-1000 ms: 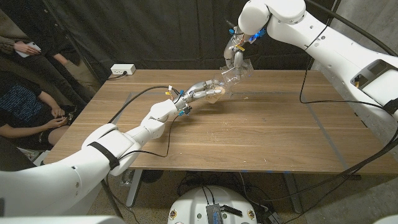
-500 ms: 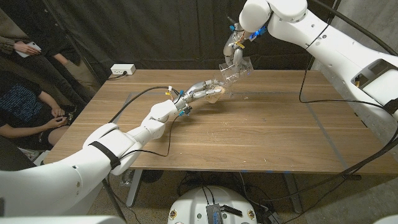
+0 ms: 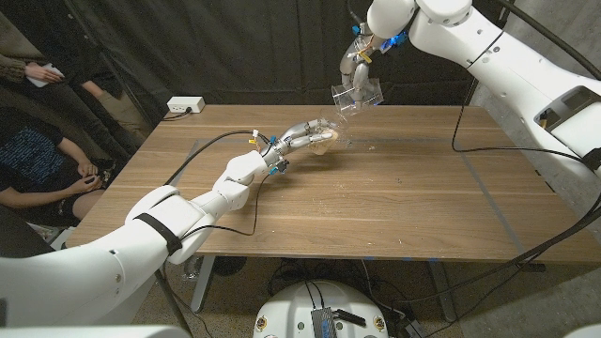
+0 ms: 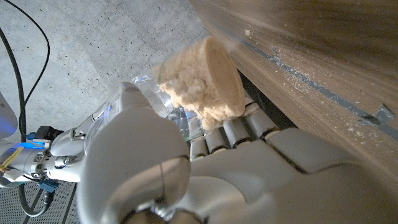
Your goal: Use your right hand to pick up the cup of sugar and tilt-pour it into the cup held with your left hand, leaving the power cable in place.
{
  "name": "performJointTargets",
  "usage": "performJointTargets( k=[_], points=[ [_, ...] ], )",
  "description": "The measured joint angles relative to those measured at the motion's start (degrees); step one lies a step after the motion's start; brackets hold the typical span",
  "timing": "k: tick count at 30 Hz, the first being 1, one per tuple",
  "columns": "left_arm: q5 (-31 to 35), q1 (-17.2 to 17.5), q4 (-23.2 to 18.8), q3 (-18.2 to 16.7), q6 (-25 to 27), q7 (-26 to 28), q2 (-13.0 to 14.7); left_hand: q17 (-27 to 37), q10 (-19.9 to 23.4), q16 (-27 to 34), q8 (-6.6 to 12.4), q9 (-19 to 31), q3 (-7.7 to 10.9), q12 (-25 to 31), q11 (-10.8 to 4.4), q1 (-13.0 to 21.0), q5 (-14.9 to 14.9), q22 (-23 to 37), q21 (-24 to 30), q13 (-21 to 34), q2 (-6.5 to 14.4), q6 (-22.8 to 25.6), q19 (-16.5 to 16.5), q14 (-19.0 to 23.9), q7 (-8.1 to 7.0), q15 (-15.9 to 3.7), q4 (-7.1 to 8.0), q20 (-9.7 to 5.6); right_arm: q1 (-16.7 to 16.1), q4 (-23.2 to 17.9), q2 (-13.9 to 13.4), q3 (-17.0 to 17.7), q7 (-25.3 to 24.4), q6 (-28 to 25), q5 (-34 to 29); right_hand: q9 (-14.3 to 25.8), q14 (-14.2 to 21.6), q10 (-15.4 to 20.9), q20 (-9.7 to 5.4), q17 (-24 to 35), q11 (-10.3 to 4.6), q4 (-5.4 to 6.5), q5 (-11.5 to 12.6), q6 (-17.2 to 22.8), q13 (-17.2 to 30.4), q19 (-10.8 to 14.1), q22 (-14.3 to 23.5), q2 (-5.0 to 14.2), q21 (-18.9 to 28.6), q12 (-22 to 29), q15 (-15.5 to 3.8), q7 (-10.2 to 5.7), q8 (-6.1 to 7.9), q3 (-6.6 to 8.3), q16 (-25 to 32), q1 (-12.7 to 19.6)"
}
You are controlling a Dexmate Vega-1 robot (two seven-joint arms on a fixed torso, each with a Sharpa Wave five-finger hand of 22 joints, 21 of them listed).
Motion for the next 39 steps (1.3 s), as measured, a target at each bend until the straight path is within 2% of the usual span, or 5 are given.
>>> performJointTargets(
  k=[13, 17, 19, 23, 39],
  points=[
    [-1.58, 0.62, -0.13, -1.45, -0.08, -1.27, -0.18, 0.0, 0.1, 0.0, 0.11, 0.0, 0.0, 0.22, 0.08, 0.0, -0.04, 0.0, 0.03, -0.04, 0.0, 0.22, 0.0, 0.2, 0.22, 0.21, 0.0, 0.0, -0.72, -1.1, -0.97, 1.05, -1.28, -4.97, 1.37, 0.31, 0.26, -0.01, -0.31, -0.02, 0.01, 0.0, 0.0, 0.0, 0.22, 0.31, 0.0, 0.07, 0.35, -0.21, -0.06, 0.0, -0.11, 0.0, -0.03, -0.06],
    [-1.58, 0.91, -0.25, -2.05, -0.08, -1.27, -0.24, 0.0, 0.11, 0.0, 0.21, 0.0, 0.0, 0.22, 0.08, 0.0, -0.04, 0.0, 0.03, -0.04, 0.0, 0.22, 0.0, 0.31, 0.22, 0.1, 0.0, 0.0, -0.72, -1.1, -0.97, 1.05, -2.11, -6.95, 1.85, 0.31, 0.36, -0.01, 0.09, 0.19, 0.01, 0.01, -0.01, 0.0, 0.23, 0.72, -0.01, 0.07, 0.57, -0.21, -0.16, -0.01, -0.11, 0.0, -0.04, -0.07],
    [-3.06, 1.06, -0.4, -2.34, -0.47, -2.26, -0.25, -0.01, 0.12, 0.0, 0.21, 0.01, 0.0, 0.22, 0.07, -0.01, -0.04, 0.0, 0.03, -0.04, -0.01, 0.22, 0.0, 0.31, 0.22, 0.1, 0.0, 0.0, -1.86, -2.09, -1.95, 2.22, -2.67, -7.84, 2.12, 0.3, 0.36, 0.4, 0.1, 0.32, 0.12, 0.01, -0.01, 0.21, 0.23, 0.72, -0.01, 0.08, 0.57, -0.22, -0.16, -0.22, -0.19, 0.0, -0.04, -0.08],
    [-3.26, 1.46, -0.9, -2.91, -0.5, -2.4, -0.19, -0.01, 0.13, 0.0, 0.21, -0.13, 0.0, 0.22, 0.06, -0.01, -0.05, 0.0, 0.03, -0.04, -0.01, 0.22, 0.01, 0.31, 0.22, 0.1, 0.0, -0.01, -2.11, -2.27, -2.12, 2.44, -3.91, -10.03, 2.73, 0.29, 0.84, 0.62, -0.21, 0.39, 0.0, 0.01, -0.01, 0.63, 0.22, 1.03, -0.01, 0.11, 0.57, -0.39, -0.24, -0.18, -0.28, 0.0, -0.04, -0.11],
    [-5.43, 4.08, -6.63, -4.33, 0.2, -2.36, 1.82, -0.01, 0.22, 0.0, 0.21, -0.27, -0.01, 0.19, 0.02, -0.02, -0.17, 0.0, 0.32, -0.05, -0.02, 0.21, 0.32, 0.61, 0.22, -0.2, 0.01, -0.31, -5.86, -6.13, -5.68, 5.45, -8.39, -18.82, 4.68, 0.59, 1.03, 0.62, -0.21, 0.36, 0.0, 0.01, -0.06, 0.71, 0.31, 1.02, -0.01, 0.38, 0.8, -0.43, -0.42, -0.28, -0.51, -0.01, -0.05, -0.38]
  ],
)
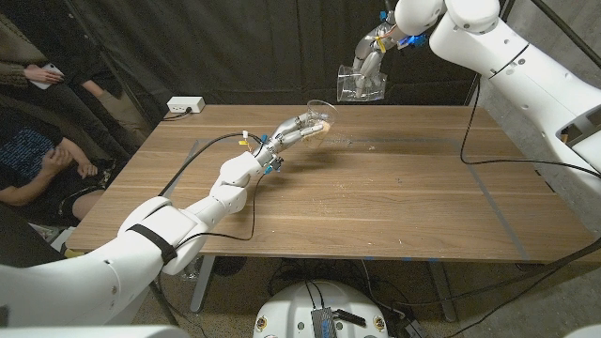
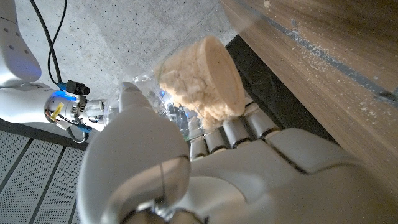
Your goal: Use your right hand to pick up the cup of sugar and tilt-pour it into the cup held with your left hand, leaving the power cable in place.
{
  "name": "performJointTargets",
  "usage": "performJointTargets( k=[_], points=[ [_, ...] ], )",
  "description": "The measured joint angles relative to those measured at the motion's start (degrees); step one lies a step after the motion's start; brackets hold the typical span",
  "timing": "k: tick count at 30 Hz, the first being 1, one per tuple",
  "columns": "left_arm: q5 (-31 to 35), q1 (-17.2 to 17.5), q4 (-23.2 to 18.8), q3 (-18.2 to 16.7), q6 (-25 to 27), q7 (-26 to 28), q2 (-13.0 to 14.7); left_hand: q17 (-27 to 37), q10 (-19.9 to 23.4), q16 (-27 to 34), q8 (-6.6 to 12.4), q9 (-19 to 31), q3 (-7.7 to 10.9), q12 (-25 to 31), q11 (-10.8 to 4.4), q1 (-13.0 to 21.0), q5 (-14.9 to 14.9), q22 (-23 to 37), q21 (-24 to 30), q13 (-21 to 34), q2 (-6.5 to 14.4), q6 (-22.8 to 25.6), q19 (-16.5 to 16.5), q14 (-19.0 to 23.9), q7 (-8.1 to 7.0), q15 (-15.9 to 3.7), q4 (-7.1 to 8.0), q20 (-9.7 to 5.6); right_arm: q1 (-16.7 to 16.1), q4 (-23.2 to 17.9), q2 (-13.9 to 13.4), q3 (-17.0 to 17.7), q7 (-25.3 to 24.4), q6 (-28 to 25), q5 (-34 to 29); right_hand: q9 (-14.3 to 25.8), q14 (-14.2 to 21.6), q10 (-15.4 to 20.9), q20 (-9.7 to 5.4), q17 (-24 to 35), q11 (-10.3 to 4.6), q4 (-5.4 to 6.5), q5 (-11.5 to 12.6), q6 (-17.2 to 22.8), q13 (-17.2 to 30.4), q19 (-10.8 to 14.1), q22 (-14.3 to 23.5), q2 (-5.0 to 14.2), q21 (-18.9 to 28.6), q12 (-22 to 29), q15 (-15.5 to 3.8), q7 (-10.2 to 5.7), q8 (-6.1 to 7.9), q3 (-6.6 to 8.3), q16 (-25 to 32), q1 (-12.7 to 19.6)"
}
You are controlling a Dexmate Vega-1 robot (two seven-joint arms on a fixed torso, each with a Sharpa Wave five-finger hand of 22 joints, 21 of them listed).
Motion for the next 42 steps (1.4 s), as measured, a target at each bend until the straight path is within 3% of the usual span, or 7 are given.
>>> performJointTargets(
  k=[13, 27, 28, 36, 37, 41, 42],
  points=[
    [-0.53, 2.0, -4.55, -0.69, 1.46, 1.95, 1.79, 0.27, 0.11, 0.0, 0.0, 0.0, 0.0, -0.03, 0.05, -0.01, 0.41, 0.0, -0.01, 0.0, -0.01, -0.01, 0.0, 0.0, 0.0, 0.0, 0.0, 0.0, -2.31, -2.8, -2.79, 1.83, -3.4, -6.36, 1.71, -0.01, 0.0, -0.01, 0.0, 0.18, 0.01, 0.0, -0.18, 0.0, -0.06, 0.0, -0.14, 0.0, 0.0, -0.01, 0.0, -0.01, 0.08, 0.0, 0.0, 0.0],
    [-1.19, 3.18, -7.3, -1.04, 3.22, 4.87, 2.7, 0.11, 0.19, -0.23, -0.01, 0.01, 0.0, -0.08, -0.01, -0.01, 0.41, 0.0, 0.21, -0.18, -0.01, -0.01, -0.01, -0.01, 0.0, 0.01, 0.0, 0.01, -8.34, -8.28, -7.54, 6.8, -7.66, -11.51, 4.17, -0.06, 0.0, -0.02, 0.0, 0.17, 0.02, 0.0, -0.19, -0.01, -0.04, -0.01, -0.13, 0.23, 0.0, -0.44, 0.01, -0.01, 0.07, 0.0, 0.0, -0.23],
    [-1.31, 4.03, -9.34, -1.36, 3.35, 5.01, 3.14, 0.11, 0.19, -0.23, -0.01, 0.01, 0.0, -0.08, -0.01, -0.01, 0.41, 0.0, 0.21, -0.18, -0.01, -0.01, -0.01, -0.01, 0.0, 0.01, 0.0, 0.01, -8.81, -8.63, -7.89, 7.16, -11.38, -15.2, 6.6, -0.06, -0.01, -0.02, 0.0, 0.17, 0.02, 0.0, -0.2, -0.01, -0.05, -0.01, -0.13, 0.24, 0.0, -0.44, 0.01, -0.01, 0.06, 0.0, 0.0, -0.24],
    [-1.94, 4.83, -11.16, -1.67, 4.18, 5.94, 3.43, 0.11, 0.19, -0.23, -0.01, 0.01, 0.0, -0.09, 0.0, -0.01, 0.4, 0.0, 0.21, -0.18, -0.01, -0.01, -0.01, -0.01, 0.0, 0.01, 0.0, 0.01, -12.52, -11.34, -10.38, 10.09, -14.54, -17.63, 9.86, -0.03, -0.01, 0.28, 0.0, 0.16, 0.33, 0.0, -0.22, -0.01, -0.05, -0.01, -0.13, 0.47, 0.0, -0.45, 0.01, -0.01, 0.01, 0.0, 0.0, -0.47],
    [-1.95, 5.14, -11.85, -1.75, 4.24, 6.05, 3.55, 0.11, 0.19, -0.23, -0.01, 0.01, 0.0, -0.09, 0.0, -0.01, 0.4, 0.0, 0.21, -0.18, -0.01, -0.01, -0.01, -0.01, 0.0, 0.01, 0.0, 0.01, -12.89, -11.6, -10.65, 10.38, -17.75, -19.48, 11.42, -0.02, -0.01, 0.28, 0.0, 0.16, 0.33, 0.0, -0.22, -0.01, -0.05, -0.01, -0.13, 0.47, 0.0, -0.45, 0.01, -0.01, 0.0, 0.0, 0.0, -0.47],
    [-1.98, 5.14, -11.85, -1.75, 4.58, 6.69, 3.55, 0.11, 0.19, -0.23, -0.01, 0.02, 0.0, -0.09, 0.0, -0.01, 0.4, 0.0, 0.21, -0.18, -0.01, -0.01, -0.01, -0.01, 0.0, 0.01, 0.0, 0.01, -14.69, -12.99, -12.0, 11.82, -17.75, -19.48, 11.42, -0.01, -0.01, 0.27, 0.0, 0.16, 0.33, 0.0, -0.22, -0.01, -0.05, -0.01, -0.13, 0.54, 0.0, -0.45, 0.01, -0.01, -0.11, 0.0, -0.3, -0.54],
    [-1.98, 5.74, -13.3, -1.87, 4.65, 6.83, 3.88, 0.11, 0.19, -0.23, -0.01, 0.02, 0.0, -0.09, 0.0, -0.01, 0.4, 0.0, 0.21, -0.18, -0.01, -0.01, -0.01, -0.01, 0.0, 0.01, 0.0, 0.01, -15.08, -13.27, -12.3, 12.16, -21.6, -21.09, 14.79, -0.01, -0.01, 0.27, 0.0, 0.16, 0.33, 0.0, -0.22, -0.01, -0.05, -0.01, -0.13, 0.54, 0.0, -0.46, 0.01, -0.01, -0.14, 0.0, -0.43, -0.54]
  ],
)
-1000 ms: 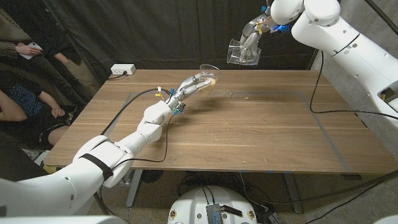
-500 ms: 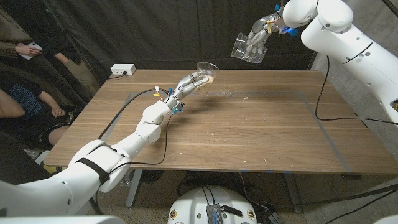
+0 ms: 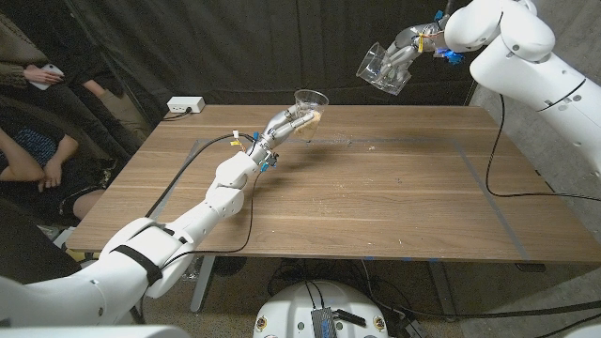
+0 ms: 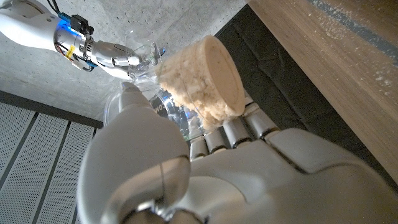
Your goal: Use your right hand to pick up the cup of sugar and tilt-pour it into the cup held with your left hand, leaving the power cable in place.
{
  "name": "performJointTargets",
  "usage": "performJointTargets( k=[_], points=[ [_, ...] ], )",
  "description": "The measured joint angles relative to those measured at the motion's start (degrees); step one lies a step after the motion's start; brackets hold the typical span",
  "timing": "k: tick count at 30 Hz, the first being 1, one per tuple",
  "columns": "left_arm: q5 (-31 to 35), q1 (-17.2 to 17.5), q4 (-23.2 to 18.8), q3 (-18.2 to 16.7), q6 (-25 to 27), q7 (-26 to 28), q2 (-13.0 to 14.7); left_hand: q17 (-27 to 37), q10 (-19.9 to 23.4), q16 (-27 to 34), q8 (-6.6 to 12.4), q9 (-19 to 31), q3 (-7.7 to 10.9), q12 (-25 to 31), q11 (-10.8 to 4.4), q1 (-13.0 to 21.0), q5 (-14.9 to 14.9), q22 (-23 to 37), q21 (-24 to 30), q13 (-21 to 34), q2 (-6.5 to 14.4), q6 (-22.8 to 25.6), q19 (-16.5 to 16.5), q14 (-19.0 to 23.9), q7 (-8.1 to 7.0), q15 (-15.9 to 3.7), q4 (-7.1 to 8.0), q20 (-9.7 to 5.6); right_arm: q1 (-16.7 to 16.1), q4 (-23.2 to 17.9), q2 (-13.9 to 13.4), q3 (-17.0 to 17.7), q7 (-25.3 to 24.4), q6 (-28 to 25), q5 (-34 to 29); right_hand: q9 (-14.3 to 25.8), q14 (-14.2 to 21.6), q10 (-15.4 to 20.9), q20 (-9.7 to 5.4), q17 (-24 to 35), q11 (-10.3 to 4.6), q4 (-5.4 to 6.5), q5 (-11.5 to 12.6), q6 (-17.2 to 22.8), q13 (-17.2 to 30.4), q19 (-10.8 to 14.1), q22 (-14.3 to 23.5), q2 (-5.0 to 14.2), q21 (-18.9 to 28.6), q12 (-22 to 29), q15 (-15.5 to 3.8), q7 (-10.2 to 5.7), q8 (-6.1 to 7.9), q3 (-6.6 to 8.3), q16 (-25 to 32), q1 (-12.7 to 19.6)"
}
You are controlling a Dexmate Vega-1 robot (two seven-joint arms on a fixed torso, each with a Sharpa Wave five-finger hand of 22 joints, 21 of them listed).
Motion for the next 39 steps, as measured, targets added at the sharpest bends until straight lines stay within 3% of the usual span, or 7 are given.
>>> performJointTargets(
  k=[7, 10, 20, 22, 27, 28, 39],
  points=[
    [0.0, 1.29, -2.77, -0.22, 0.79, 1.26, 0.78, 0.0, -0.23, -0.22, 0.0, 0.0, 0.0, -0.01, -0.22, 0.0, -0.01, 0.0, 0.0, -0.01, 0.0, 0.0, 0.0, -0.22, 0.0, 0.22, 0.0, 0.0, -2.7, -2.09, -2.05, 2.28, -5.97, -1.8, 5.28, -0.01, 0.0, 0.14, 0.0, 0.0, -0.14, 0.0, -0.09, 0.0, 0.05, 0.0, 0.0, 0.0, 0.0, -0.39, 0.0, 0.0, -0.11, 0.0, 0.0, 0.0],
    [-0.01, 1.29, -2.77, -0.22, 1.13, 1.76, 0.78, 0.0, -0.27, -0.22, 0.0, 0.0, 0.0, -0.01, -0.25, 0.0, -0.01, 0.0, 0.0, -0.01, 0.0, -0.01, 0.0, -0.22, 0.0, 0.22, 0.0, 0.0, -3.84, -2.86, -2.82, 3.18, -5.97, -1.8, 5.28, 0.0, 0.0, 0.14, 0.0, 0.0, -0.14, 0.0, 0.06, 0.0, 0.19, 0.0, -0.28, 0.0, 0.21, -0.43, 0.0, 0.0, -0.12, 0.0, -0.01, 0.0],
    [0.37, 4.58, -9.3, -0.86, 3.09, 5.26, 3.17, 0.0, -0.29, -0.22, 0.0, 0.0, -0.25, -0.17, -0.23, 0.0, -0.03, 0.0, 0.0, -0.01, 0.0, -0.53, 0.0, -0.22, -0.1, 0.22, 0.25, 0.0, -10.16, -5.55, -5.74, 8.19, -15.59, -2.62, 13.94, 0.29, 0.1, 0.14, 0.0, -0.02, -0.14, 0.0, 0.05, 0.0, -0.01, 0.0, -0.28, -0.01, 0.21, -0.43, 0.1, 0.0, -0.29, 0.0, -0.01, 0.01],
    [0.41, 6.15, -12.28, -1.24, 3.6, 6.02, 4.24, 0.0, -0.29, -0.22, 0.0, 0.0, -0.25, -0.17, -0.23, 0.0, -0.03, 0.0, 0.0, -0.01, 0.0, -0.53, 0.0, -0.22, -0.1, 0.22, 0.25, 0.0, -11.67, -5.99, -6.24, 9.32, -19.67, -2.19, 17.4, 0.29, 0.1, 0.25, 0.0, -0.02, -0.25, 0.0, 0.05, 0.0, -0.02, 0.0, -0.28, -0.01, 0.21, -0.44, 0.1, 0.0, -0.29, 0.0, -0.01, 0.01],
    [0.45, 7.77, -15.24, -1.67, 4.53, 7.62, 5.32, -0.25, -0.37, -0.22, 0.09, 0.0, -0.25, -0.18, -0.15, 0.0, -0.03, -0.29, 0.0, -0.01, 0.0, -0.53, 0.0, -0.43, -0.1, 0.0, 0.25, 0.0, -14.94, -6.68, -7.3, 11.75, -21.15, -1.94, 18.58, 0.29, 0.1, 0.45, 0.0, -0.02, -0.45, -0.13, 0.05, 0.21, 0.06, 0.0, -0.28, -0.02, 0.21, -0.66, 0.1, 0.21, -0.32, 0.13, -0.01, 0.02],
    [0.44, 8.31, -16.15, -1.83, 4.65, 7.86, 5.63, -0.27, -0.37, -0.22, 0.24, 0.0, -0.25, -0.2, -0.15, 0.0, -0.03, -0.29, 0.0, -0.01, 0.0, -0.53, 0.0, -0.43, -0.1, 0.0, 0.25, 0.0, -16.4, -6.91, -7.69, 12.71, -25.53, -0.69, 22.04, 0.29, 0.1, 0.45, 0.0, -0.02, -0.45, -0.19, 0.05, 0.21, 0.13, 0.0, -0.28, -0.02, 0.21, -0.66, 0.1, 0.21, -0.33, 0.19, -0.01, 0.02],
    [-0.04, 11.27, -20.98, -2.89, 6.14, 10.54, 7.12, -0.27, -0.69, -0.22, 0.24, 0.15, -0.25, -0.22, -0.21, 0.0, -0.04, -0.29, -0.01, -0.28, 0.0, -0.64, 0.0, -0.74, 0.01, 0.31, 0.25, 0.0, -23.85, -7.38, -9.44, 17.27, -34.62, 3.85, 29.13, 0.26, 0.64, 0.44, 0.0, 0.27, -0.45, -0.2, 0.04, 0.33, 0.22, 0.0, -0.27, -0.03, 0.21, -0.66, -0.03, 0.09, -0.46, 0.2, -0.02, 0.03]
  ],
)
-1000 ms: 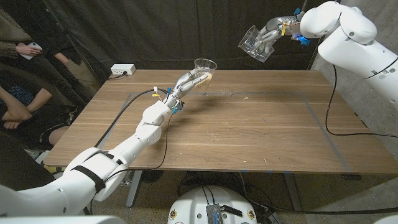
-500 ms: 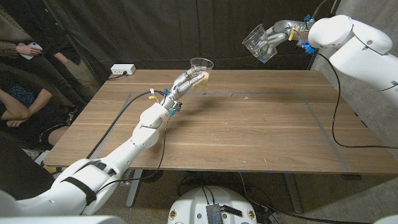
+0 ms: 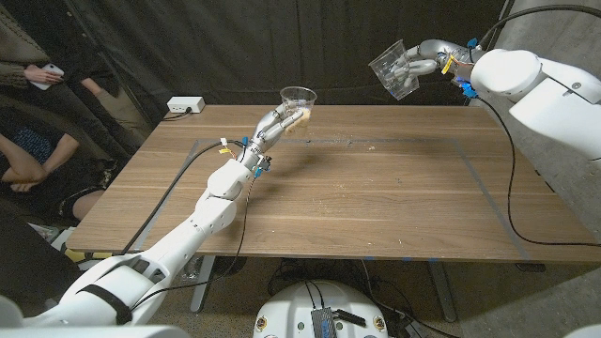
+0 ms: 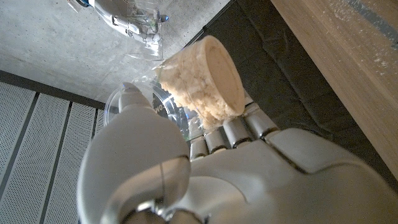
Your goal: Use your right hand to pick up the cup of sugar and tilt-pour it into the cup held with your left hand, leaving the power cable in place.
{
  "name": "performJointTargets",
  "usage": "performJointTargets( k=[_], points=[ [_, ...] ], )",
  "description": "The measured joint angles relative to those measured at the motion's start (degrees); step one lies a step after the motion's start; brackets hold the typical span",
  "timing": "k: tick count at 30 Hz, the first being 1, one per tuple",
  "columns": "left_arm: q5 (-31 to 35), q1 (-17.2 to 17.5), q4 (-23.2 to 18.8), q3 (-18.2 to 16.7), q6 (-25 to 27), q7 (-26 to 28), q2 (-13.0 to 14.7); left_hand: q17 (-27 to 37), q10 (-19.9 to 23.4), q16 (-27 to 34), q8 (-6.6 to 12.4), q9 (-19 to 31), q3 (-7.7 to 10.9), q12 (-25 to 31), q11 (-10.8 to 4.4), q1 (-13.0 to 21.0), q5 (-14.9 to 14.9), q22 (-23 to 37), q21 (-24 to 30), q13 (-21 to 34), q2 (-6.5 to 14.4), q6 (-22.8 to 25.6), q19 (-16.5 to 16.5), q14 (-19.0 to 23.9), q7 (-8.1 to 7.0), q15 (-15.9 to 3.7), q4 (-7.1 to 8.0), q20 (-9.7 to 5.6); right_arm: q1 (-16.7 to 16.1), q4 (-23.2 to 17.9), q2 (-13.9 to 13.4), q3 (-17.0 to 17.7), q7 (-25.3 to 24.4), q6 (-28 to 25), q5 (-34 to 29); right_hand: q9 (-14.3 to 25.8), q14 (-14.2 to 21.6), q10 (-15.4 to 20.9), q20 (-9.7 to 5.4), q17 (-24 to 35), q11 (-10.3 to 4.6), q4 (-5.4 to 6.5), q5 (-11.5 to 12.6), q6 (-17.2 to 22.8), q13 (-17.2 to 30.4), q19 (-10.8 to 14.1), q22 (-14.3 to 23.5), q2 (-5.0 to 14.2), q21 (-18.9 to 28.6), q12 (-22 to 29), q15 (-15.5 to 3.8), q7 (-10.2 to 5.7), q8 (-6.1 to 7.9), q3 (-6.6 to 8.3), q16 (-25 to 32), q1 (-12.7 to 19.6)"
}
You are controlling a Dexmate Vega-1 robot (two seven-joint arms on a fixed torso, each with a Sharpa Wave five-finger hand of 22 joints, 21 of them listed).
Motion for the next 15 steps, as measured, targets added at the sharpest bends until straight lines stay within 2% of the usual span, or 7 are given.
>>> performJointTargets(
  k=[4, 9, 15],
  points=[
    [-0.17, 0.51, -0.9, -0.27, 0.32, 0.58, 0.3, 0.0, -0.12, 0.0, 0.0, 0.0, 0.0, 0.0, 0.08, 0.0, 0.0, 0.0, 0.0, 0.04, 0.0, -0.51, 0.0, 0.0, -0.1, 0.0, 0.0, 0.0, -1.84, 0.21, -0.28, 1.15, -2.74, 1.99, 2.1, -0.02, 0.31, 0.31, 0.22, 0.0, 0.31, 0.01, -0.01, 0.07, 0.0, 0.22, 0.0, -0.07, 0.0, 0.0, -0.11, -0.07, -0.07, -0.01, 0.0, 0.07],
    [-0.43, 0.68, -1.4, -0.54, 0.74, 0.93, 0.57, 0.0, -0.68, -0.21, 0.0, 0.0, 0.0, 0.0, 0.08, 0.0, 0.0, 0.01, 0.0, 0.19, 0.0, -0.74, 0.0, -0.52, -0.31, -0.1, 0.0, 0.0, -5.44, 1.14, -0.34, 3.34, -6.02, 4.53, 4.44, 0.2, 0.41, 0.61, 0.22, -0.01, 0.0, 0.01, -0.03, 0.08, 0.0, 0.22, 0.0, -0.07, 0.21, -0.21, -0.21, -0.08, -0.15, -0.01, -0.01, 0.07],
    [-1.14, 0.57, -1.53, -0.79, 1.73, 0.86, 0.77, 0.0, -1.01, -0.22, 0.0, 0.27, 0.0, 0.0, 0.21, 0.0, 0.0, 0.01, 0.0, 0.19, 0.0, -1.12, 0.0, -0.72, -0.1, 0.1, 0.0, 0.0, -8.78, 2.86, 0.73, 5.41, -9.84, 8.51, 7.53, 0.26, 0.74, 0.76, 0.2, -0.02, 0.13, -0.07, -0.04, 0.08, 0.0, 0.23, -0.26, -0.06, 0.21, -0.21, -0.33, -0.08, 0.09, 0.07, -0.01, 0.06]
  ],
)
